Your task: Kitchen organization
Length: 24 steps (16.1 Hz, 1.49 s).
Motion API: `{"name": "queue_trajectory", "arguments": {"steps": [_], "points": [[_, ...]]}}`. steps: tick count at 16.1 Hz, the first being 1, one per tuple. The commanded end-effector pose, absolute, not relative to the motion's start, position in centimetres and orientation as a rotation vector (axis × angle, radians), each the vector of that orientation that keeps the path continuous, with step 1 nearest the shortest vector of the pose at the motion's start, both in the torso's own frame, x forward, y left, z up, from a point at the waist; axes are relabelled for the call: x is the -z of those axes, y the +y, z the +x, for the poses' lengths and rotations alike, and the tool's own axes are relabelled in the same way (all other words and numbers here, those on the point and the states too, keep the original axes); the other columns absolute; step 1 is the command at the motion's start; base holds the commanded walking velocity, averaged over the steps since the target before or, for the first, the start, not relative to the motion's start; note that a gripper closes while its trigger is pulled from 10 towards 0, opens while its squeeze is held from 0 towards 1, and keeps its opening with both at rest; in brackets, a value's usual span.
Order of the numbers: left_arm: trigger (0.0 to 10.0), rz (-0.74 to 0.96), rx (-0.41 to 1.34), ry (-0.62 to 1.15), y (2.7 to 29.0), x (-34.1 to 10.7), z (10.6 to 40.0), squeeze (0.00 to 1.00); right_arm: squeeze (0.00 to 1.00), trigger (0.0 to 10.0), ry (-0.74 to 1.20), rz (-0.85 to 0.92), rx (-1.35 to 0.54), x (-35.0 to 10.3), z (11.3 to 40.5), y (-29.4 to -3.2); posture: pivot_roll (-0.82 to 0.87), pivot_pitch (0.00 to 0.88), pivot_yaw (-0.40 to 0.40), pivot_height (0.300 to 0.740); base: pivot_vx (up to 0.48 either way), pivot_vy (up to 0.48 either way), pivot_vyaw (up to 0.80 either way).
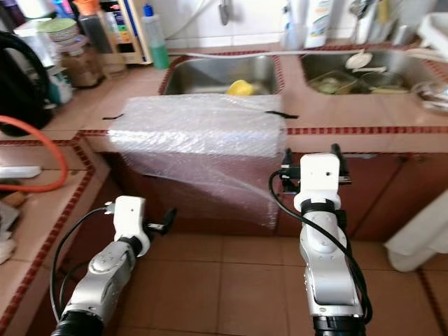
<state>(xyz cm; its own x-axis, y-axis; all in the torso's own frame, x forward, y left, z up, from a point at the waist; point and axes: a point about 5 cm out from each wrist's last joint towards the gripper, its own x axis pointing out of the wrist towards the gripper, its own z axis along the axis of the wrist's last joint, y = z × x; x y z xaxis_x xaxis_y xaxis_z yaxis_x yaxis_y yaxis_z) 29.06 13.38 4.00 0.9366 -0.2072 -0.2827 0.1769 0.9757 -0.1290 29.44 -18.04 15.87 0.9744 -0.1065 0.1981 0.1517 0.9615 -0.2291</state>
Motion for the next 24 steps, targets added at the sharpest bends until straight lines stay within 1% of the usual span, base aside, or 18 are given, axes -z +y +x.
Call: {"name": "queue_trajectory", "arguments": {"steps": [1,5,7,18,24], "points": [[10.0,-0.106,0.185,0.294,13.5,-4.0,29.2,0.00,1.00,10.0,-0.190,-0.254,0.107,-15.9,29.6,-17.7,-0.05,0.015,0.079,0.740,0.000,0.000,0.00],[10.0,-0.131,0.211,0.309,13.0,-2.9,28.9,0.00,1.00,10.0,-0.186,-0.252,0.084,-15.6,29.6,-17.3,-0.05,0.016,0.076,0.740,0.000,0.000,0.00],[10.0,-0.128,0.223,0.309,12.9,-2.7,28.7,0.00,1.00,10.0,-0.185,-0.250,0.080,-15.5,29.5,-17.2,-0.05,0.018,0.080,0.740,0.000,-0.321,0.00],[10.0,-0.109,0.250,0.322,12.9,-2.0,28.5,0.00,1.00,10.0,-0.177,-0.251,0.074,-15.1,29.4,-16.9,-0.05,0.024,0.091,0.740,0.000,-0.410,0.00],[10.0,-0.065,0.296,0.391,12.8,-0.4,27.7,0.00,1.00,10.0,-0.138,-0.267,0.068,-13.6,29.3,-16.8,-0.05,0.024,0.100,0.740,0.000,-0.416,0.00]]}}
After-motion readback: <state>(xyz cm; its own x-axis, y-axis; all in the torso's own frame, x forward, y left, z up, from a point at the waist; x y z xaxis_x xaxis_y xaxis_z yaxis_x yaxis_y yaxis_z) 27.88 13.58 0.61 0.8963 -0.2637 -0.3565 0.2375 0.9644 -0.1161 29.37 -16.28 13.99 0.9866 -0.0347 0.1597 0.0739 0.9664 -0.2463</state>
